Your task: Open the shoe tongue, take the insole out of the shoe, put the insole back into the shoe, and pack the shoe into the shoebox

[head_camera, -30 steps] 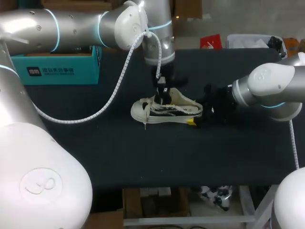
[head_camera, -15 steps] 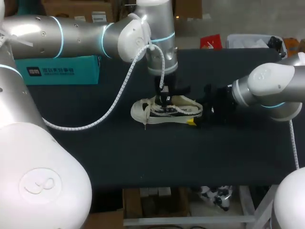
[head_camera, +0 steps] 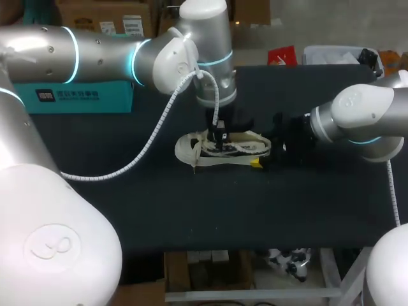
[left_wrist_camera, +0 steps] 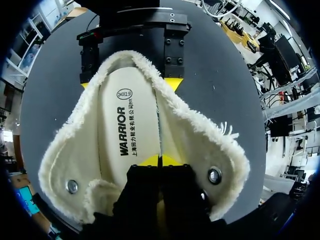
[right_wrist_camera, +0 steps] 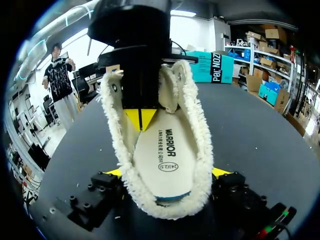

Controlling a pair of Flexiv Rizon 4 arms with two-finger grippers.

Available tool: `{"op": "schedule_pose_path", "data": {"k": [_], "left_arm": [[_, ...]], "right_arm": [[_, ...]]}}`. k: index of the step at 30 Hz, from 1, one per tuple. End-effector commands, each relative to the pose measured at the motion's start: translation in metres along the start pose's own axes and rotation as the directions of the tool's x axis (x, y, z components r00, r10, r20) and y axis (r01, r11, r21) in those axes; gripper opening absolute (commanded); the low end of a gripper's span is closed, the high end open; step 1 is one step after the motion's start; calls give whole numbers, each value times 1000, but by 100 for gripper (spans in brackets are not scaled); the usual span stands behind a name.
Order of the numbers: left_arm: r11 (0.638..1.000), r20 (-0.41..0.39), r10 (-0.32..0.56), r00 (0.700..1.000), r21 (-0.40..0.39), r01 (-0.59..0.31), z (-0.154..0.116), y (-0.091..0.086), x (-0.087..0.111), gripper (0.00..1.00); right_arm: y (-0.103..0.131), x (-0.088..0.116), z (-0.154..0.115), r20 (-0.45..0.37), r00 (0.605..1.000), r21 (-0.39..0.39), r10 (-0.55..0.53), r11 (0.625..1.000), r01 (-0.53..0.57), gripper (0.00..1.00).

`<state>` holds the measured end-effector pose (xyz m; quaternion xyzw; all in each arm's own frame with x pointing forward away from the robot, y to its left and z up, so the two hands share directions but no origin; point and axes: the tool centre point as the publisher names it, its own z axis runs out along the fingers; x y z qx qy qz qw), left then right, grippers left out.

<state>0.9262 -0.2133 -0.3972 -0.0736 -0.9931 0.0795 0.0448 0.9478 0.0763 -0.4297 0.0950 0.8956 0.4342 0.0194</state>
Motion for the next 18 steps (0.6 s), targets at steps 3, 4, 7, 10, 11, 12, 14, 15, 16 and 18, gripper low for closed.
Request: {"op": "schedule_pose_path", "data": {"k": [3, 4, 7, 10, 11, 12, 14, 15, 16, 18], "left_arm": [[1000, 27, -1, 1000, 11, 0, 10, 5, 4, 22], [1000, 28, 0, 1000, 11, 0, 10, 5, 3, 23], [1000, 50, 2, 999, 8, -3, 14, 5, 0, 28], [1000, 73, 6, 997, 6, -7, 19, 4, -4, 27], [1000, 83, 8, 996, 6, -9, 21, 4, -5, 27], [1000, 95, 13, 995, 5, -14, 23, 4, -6, 28], [1000, 122, 19, 992, 1, -19, 29, 4, -9, 29], [1000, 138, 24, 990, -4, -23, 32, 3, -10, 30], [1000, 155, 24, 988, -8, -23, 35, 3, -12, 31], [1000, 170, 28, 985, -8, -27, 41, 4, -17, 31]], "right_arm": [[-4, -3, 3, -2, 1000, -4, 0, 1000, 0, 0], [-4, -3, 3, -2, 1000, -4, 0, 1000, 0, 0], [-4, -3, 3, -2, 1000, -4, 0, 1000, 0, 0], [-4, -3, 3, -2, 1000, -4, 0, 1000, 0, 0], [-4, -3, 3, -2, 1000, -4, 0, 1000, 0, 0], [-4, -3, 3, -2, 1000, -4, 0, 1000, 0, 0], [-4, -3, 3, -2, 1000, -4, 0, 1000, 0, 0], [-4, -3, 3, -2, 1000, -4, 0, 1000, 0, 0], [-4, -3, 3, -2, 1000, -4, 0, 1000, 0, 0], [-4, -3, 3, -2, 1000, -4, 0, 1000, 0, 0]]}}
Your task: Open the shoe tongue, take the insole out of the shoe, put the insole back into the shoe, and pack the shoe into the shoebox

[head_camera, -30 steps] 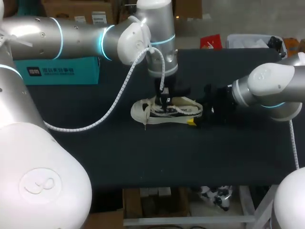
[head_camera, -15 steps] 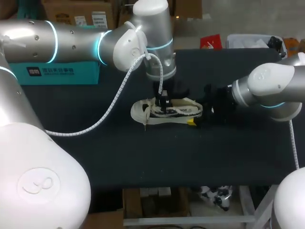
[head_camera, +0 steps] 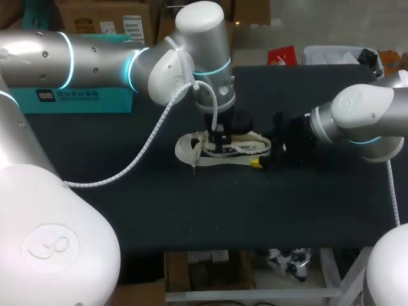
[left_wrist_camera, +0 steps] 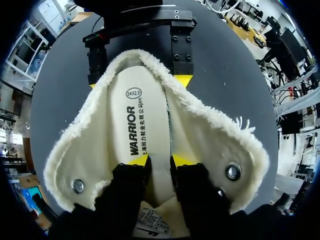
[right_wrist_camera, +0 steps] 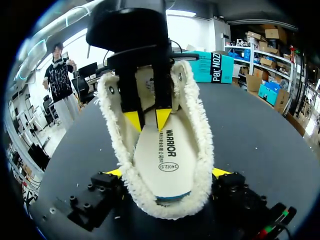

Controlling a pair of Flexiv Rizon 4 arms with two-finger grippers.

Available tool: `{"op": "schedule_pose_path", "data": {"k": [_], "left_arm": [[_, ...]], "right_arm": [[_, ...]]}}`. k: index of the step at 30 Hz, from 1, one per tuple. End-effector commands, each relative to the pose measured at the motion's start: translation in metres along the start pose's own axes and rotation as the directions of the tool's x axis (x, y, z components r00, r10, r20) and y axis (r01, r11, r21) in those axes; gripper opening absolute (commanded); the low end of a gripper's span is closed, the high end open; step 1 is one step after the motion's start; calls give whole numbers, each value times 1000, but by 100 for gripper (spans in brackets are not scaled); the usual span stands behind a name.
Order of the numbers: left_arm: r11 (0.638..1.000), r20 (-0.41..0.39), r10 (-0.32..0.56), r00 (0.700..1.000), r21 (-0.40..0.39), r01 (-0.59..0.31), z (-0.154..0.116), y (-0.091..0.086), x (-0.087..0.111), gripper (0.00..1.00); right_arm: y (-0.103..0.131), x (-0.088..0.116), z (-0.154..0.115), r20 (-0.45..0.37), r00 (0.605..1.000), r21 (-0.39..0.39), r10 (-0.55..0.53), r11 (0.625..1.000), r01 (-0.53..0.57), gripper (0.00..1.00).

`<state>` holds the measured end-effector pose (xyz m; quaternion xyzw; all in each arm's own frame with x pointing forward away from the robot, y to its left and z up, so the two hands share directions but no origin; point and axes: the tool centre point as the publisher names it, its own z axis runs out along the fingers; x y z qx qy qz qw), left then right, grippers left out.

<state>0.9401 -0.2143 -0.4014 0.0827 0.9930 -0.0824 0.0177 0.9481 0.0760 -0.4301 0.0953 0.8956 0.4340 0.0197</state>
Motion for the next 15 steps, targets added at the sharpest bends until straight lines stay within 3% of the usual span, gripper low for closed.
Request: {"op": "schedule_pose_path", "data": {"k": [1, 7, 15], "left_arm": [[1000, 63, -2, 998, -6, 3, 42, 3, -1, 31], [1000, 111, 3, 994, -16, -1, 57, 8, -18, 40], [1000, 174, 16, 985, -19, -12, 66, 11, -49, 40]], "right_arm": [[-3, -2, 3, -3, 1000, -4, 0, 1000, 0, 0], [-3, -2, 3, -3, 1000, -4, 0, 1000, 0, 0], [-3, -2, 3, -3, 1000, -4, 0, 1000, 0, 0]]}}
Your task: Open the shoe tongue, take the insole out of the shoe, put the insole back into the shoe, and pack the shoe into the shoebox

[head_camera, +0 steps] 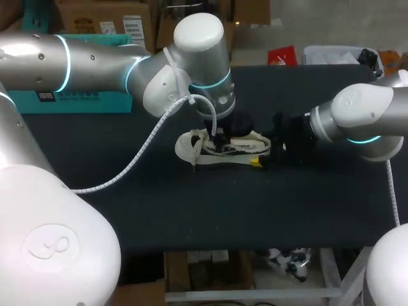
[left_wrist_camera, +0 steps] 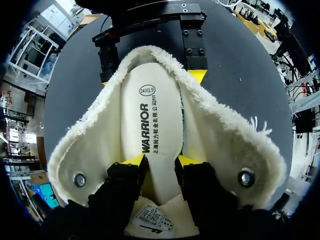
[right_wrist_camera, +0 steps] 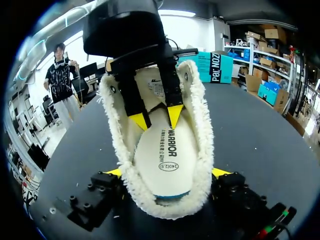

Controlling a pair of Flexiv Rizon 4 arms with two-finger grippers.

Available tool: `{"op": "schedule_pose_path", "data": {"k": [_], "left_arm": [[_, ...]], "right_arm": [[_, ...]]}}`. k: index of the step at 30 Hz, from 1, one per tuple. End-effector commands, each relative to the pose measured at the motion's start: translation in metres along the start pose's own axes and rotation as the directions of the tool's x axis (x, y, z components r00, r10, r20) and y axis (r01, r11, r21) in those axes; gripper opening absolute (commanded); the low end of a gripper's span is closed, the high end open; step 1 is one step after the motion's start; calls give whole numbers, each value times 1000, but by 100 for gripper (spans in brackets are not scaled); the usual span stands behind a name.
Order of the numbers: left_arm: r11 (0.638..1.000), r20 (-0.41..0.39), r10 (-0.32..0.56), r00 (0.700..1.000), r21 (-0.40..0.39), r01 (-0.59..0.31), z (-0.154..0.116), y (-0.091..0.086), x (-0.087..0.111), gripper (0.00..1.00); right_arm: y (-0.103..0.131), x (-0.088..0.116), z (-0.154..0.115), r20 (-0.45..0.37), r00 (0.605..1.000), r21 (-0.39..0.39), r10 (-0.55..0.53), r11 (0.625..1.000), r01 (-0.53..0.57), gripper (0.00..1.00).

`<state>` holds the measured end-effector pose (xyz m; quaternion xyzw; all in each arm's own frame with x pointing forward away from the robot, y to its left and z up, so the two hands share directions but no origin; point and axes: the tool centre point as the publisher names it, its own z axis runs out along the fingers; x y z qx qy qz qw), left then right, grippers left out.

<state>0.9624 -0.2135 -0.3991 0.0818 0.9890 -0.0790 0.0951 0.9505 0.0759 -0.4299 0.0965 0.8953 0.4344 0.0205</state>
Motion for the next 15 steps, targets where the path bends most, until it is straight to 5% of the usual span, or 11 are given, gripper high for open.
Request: {"op": "schedule_pose_path", "data": {"k": [1, 9, 10, 12, 15], "left_arm": [[1000, 24, 5, 1000, 1, -5, 73, 6, -19, 40], [999, 36, 41, 998, 4, -41, 90, 3, -34, 38], [999, 38, 45, 998, 4, -46, 92, 2, -35, 33], [999, 39, 50, 998, 5, -50, 94, 1, -37, 0], [998, 38, 58, 998, 13, -59, 88, -2, -37, 0]], "right_arm": [[-4, 0, 3, -5, 1000, -3, -2, 1000, 2, 0], [-4, 0, 3, -5, 1000, -3, -2, 1000, 2, 0], [-4, 0, 3, -5, 1000, -3, -2, 1000, 2, 0], [-4, 0, 3, -5, 1000, -3, -2, 1000, 2, 0], [-4, 0, 3, -5, 1000, -3, -2, 1000, 2, 0]]}}
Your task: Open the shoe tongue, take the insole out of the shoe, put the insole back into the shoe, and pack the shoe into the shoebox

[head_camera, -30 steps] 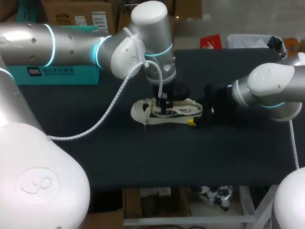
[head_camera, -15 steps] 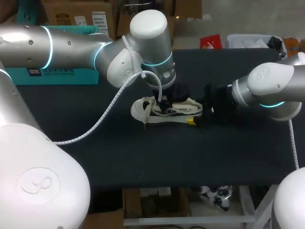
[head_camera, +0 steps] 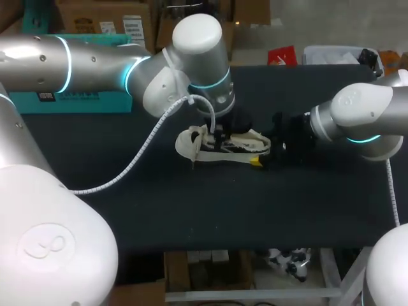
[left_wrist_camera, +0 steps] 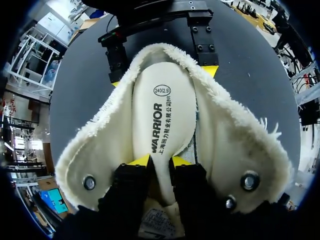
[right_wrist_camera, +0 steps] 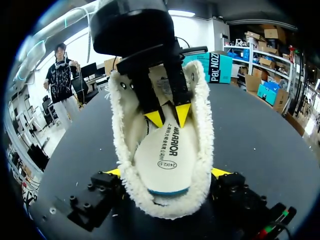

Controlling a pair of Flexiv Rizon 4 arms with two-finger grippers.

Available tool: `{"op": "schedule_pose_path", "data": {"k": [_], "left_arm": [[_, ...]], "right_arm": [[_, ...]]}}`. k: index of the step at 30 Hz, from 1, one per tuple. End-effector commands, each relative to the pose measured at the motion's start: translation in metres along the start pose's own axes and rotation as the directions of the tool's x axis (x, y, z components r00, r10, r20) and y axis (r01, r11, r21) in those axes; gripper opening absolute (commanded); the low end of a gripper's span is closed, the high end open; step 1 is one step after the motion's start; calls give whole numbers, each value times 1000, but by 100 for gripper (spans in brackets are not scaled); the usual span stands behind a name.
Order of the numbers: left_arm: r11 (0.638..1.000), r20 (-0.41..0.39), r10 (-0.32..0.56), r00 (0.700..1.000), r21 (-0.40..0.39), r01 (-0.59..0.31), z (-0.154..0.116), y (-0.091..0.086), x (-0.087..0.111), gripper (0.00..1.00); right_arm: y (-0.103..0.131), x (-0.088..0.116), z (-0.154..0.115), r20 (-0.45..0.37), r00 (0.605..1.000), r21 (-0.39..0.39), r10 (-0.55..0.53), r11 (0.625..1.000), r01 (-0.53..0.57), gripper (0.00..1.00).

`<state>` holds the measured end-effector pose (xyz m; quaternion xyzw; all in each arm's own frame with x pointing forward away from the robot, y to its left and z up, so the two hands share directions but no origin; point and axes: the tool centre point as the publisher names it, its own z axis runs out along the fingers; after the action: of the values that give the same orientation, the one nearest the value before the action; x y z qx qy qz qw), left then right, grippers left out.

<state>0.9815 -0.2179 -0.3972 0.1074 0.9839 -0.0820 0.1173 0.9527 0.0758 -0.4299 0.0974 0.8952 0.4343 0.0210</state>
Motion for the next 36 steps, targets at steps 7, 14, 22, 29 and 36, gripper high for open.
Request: {"op": "schedule_pose_path", "data": {"k": [7, 14, 22, 29, 36], "left_arm": [[998, -29, 16, 999, 57, -15, 51, -4, -9, 0], [990, -59, 12, 998, 141, -4, 7, -16, 3, 0], [978, -101, 15, 995, 206, 6, -40, -26, 13, 0], [971, -120, -5, 993, 237, 33, -57, -26, 16, 0], [956, -150, -15, 988, 286, 58, -70, -27, 16, 0]], "right_arm": [[-4, 2, 3, -7, 1000, -3, -3, 1000, 3, 0], [-4, 2, 3, -7, 1000, -3, -3, 1000, 3, 0], [-4, 2, 3, -7, 1000, -3, -3, 1000, 3, 0], [-4, 2, 3, -7, 1000, -3, -3, 1000, 3, 0], [-4, 2, 3, -7, 1000, -3, -3, 1000, 3, 0]]}}
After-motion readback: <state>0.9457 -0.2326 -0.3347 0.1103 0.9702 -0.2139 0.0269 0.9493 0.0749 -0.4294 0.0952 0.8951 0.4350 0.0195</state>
